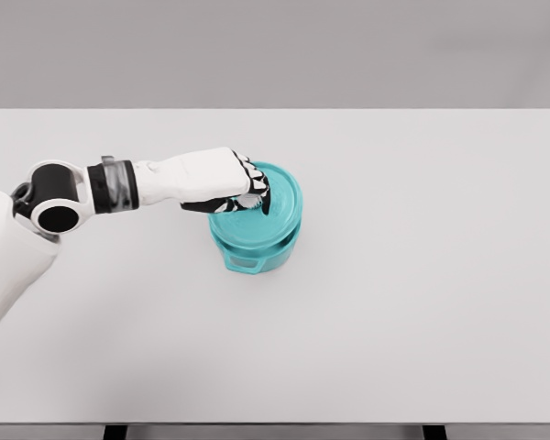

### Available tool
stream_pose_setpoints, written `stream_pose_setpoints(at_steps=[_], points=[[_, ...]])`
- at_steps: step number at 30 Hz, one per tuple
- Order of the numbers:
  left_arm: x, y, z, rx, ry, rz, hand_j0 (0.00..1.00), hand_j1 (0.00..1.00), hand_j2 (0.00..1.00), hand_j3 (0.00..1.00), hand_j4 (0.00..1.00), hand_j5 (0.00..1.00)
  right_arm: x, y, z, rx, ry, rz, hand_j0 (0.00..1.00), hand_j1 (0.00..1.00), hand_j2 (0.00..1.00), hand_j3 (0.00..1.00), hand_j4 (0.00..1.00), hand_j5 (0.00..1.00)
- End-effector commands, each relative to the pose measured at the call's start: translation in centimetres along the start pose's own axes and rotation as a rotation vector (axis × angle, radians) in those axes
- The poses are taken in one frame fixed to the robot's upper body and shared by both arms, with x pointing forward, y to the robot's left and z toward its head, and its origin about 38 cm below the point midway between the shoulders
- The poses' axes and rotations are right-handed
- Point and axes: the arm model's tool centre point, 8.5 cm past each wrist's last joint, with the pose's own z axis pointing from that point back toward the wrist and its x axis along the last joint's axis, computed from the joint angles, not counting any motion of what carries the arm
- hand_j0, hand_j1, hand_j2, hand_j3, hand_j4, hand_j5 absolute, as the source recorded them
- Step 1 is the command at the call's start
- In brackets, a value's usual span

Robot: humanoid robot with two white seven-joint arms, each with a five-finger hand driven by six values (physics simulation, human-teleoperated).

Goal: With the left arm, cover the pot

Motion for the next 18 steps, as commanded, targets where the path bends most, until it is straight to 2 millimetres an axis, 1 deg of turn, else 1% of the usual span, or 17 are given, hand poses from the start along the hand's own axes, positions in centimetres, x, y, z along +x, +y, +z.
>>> stream_pose_setpoints(at_steps=[1, 6, 10, 18], points=[[-0.2, -0.1, -0.1, 0.003, 0.002, 0.016, 0.51, 0.51, 0.51, 0.51, 0.51, 0.51, 0.0, 0.0, 0.0, 0.000, 0.000, 0.000, 1.00, 1.00, 1.00, 1.00, 1.00, 1.00], [-0.3, -0.6, -0.4, 0.000, 0.003, 0.032, 0.52, 0.52, 0.52, 0.52, 0.52, 0.52, 0.0, 0.0, 0.0, 0.000, 0.000, 0.000, 1.00, 1.00, 1.00, 1.00, 1.00, 1.00], [0.0, -0.9, -0.7, -0.010, -0.007, 0.034, 0.52, 0.52, 0.52, 0.52, 0.52, 0.52, 0.0, 0.0, 0.0, 0.000, 0.000, 0.000, 1.00, 1.00, 1.00, 1.00, 1.00, 1.00], [-0.3, -1.5, -0.6, -0.019, 0.001, 0.048, 0.53, 0.53, 0.53, 0.53, 0.53, 0.53, 0.0, 0.0, 0.0, 0.000, 0.000, 0.000, 1.00, 1.00, 1.00, 1.00, 1.00, 1.00]])
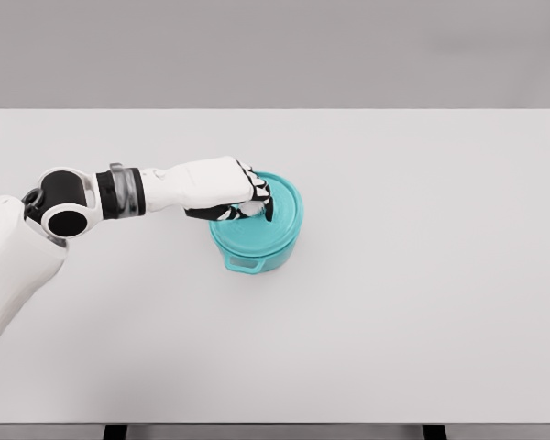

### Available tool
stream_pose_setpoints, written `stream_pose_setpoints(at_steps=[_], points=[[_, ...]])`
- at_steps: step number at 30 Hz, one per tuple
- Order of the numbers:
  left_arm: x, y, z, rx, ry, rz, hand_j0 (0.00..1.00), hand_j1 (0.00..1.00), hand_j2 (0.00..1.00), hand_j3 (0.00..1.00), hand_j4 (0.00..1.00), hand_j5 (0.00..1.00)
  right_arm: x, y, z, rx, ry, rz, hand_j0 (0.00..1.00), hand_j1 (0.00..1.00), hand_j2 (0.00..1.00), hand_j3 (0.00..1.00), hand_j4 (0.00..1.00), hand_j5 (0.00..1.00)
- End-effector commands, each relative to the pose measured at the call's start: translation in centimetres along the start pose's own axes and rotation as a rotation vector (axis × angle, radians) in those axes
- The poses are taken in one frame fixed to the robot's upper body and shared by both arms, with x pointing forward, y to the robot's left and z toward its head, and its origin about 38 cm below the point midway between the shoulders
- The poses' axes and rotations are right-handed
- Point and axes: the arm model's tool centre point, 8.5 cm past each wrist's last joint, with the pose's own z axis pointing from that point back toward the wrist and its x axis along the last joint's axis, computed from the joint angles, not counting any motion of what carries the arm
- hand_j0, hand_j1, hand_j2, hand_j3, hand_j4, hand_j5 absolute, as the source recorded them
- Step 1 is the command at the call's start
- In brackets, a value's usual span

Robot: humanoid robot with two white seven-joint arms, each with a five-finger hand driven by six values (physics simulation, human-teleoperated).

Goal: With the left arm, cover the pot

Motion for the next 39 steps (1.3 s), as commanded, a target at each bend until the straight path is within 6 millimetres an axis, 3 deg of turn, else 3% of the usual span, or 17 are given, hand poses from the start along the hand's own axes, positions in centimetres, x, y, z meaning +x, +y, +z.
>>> stream_pose_setpoints(at_steps=[1, 39], points=[[-0.11, -0.05, 0.05, 0.003, 0.001, 0.012, 0.53, 0.53, 0.53, 0.53, 0.53, 0.53, -0.02, 0.01, 0.00, 0.000, 0.001, 0.000, 1.00, 1.00, 1.00, 1.00, 1.00, 1.00], [-0.10, -0.12, 0.05, 0.002, 0.001, 0.014, 0.67, 0.67, 0.67, 0.67, 0.67, 0.67, -0.02, 0.01, 0.00, 0.000, 0.001, 0.000, 1.00, 1.00, 1.00, 1.00, 1.00, 1.00]])
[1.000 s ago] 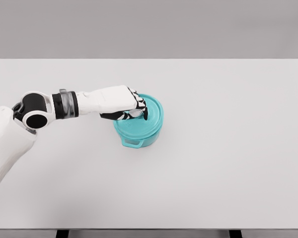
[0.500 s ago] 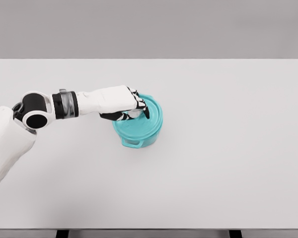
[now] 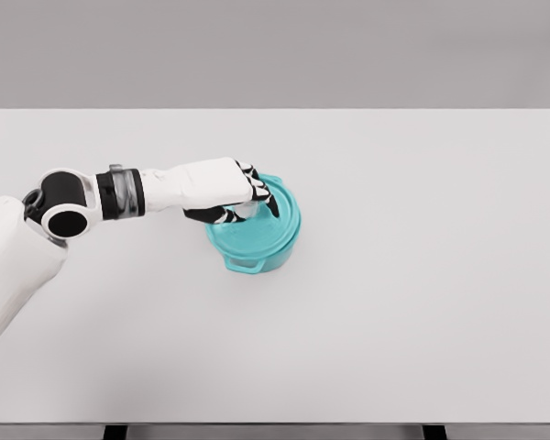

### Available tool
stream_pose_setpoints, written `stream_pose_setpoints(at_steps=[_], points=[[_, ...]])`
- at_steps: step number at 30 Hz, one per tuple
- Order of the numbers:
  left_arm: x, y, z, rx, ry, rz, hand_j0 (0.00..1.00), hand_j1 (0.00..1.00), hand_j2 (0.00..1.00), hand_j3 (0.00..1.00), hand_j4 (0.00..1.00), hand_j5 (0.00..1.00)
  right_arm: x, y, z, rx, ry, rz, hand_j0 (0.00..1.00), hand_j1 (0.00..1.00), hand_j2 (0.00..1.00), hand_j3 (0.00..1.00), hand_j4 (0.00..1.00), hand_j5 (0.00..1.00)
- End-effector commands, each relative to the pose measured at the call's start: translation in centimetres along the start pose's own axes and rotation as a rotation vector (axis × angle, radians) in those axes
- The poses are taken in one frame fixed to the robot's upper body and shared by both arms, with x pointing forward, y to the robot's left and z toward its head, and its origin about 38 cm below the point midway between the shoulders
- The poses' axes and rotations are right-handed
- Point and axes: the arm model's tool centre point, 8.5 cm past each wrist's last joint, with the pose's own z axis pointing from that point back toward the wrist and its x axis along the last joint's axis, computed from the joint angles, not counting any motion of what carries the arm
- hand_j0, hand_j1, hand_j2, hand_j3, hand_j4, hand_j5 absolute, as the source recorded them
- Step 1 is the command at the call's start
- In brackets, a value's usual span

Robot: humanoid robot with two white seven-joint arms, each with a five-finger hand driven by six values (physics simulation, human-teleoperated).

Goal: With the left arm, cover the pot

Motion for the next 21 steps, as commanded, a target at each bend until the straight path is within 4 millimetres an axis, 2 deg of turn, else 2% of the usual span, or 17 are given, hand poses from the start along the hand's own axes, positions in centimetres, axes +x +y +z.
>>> stream_pose_setpoints(at_steps=[1, 21], points=[[0.02, -0.02, -0.03, 0.003, 0.000, 0.004, 0.67, 0.67, 0.67, 0.67, 0.67, 0.67, -0.02, 0.01, 0.00, 0.000, 0.001, 0.000, 1.00, 1.00, 1.00, 1.00, 1.00, 1.00], [0.24, 0.07, -0.36, 0.006, -0.008, 0.003, 0.68, 0.68, 0.68, 0.68, 0.68, 0.68, -0.02, 0.01, 0.00, 0.000, 0.000, 0.000, 1.00, 1.00, 1.00, 1.00, 1.00, 1.00]])
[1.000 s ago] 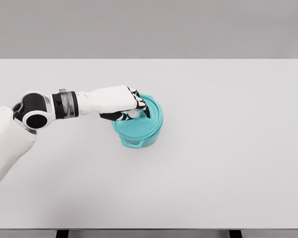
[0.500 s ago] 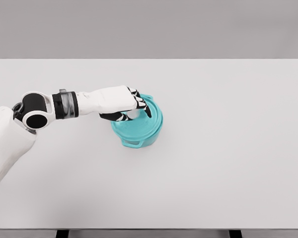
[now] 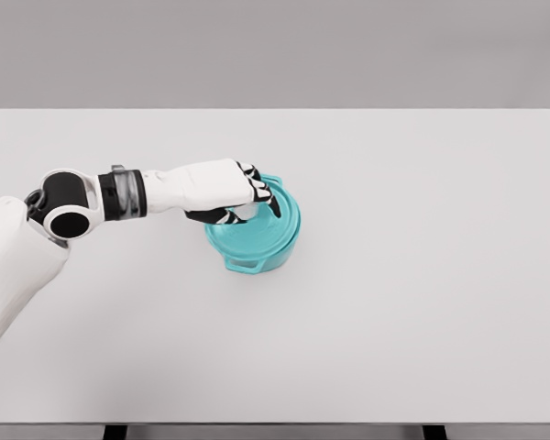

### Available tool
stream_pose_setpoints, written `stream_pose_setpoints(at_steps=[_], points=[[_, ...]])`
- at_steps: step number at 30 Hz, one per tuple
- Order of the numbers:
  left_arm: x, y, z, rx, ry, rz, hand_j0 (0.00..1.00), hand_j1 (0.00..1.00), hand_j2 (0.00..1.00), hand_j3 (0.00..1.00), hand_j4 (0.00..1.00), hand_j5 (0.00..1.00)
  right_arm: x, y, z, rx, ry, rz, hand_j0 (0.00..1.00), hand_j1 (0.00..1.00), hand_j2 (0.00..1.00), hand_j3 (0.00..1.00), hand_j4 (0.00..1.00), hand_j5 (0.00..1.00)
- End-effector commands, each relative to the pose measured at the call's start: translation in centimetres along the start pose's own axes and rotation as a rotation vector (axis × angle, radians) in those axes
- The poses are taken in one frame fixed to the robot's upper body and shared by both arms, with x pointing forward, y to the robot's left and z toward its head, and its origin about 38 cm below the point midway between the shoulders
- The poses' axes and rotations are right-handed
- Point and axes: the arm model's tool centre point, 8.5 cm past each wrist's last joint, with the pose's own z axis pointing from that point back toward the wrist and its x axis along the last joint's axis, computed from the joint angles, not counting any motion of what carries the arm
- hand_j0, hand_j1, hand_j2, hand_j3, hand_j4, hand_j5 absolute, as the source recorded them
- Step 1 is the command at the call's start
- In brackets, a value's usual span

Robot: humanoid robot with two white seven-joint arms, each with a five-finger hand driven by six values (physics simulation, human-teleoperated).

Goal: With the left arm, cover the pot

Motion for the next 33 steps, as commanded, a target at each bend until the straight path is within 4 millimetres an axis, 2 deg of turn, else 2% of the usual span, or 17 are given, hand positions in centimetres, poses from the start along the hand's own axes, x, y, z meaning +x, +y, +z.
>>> stream_pose_setpoints(at_steps=[1, 33], points=[[0.12, 0.16, -0.11, 0.013, -0.008, 0.021, 0.68, 0.68, 0.68, 0.68, 0.68, 0.68, -0.02, 0.01, 0.00, 0.000, 0.001, 0.000, 1.00, 1.00, 1.00, 1.00, 1.00, 1.00], [0.35, 0.62, -0.10, 0.020, -0.015, 0.008, 0.74, 0.74, 0.74, 0.74, 0.74, 0.74, 0.03, 0.00, 0.00, 0.000, -0.001, 0.000, 1.00, 1.00, 1.00, 1.00, 1.00, 1.00]])
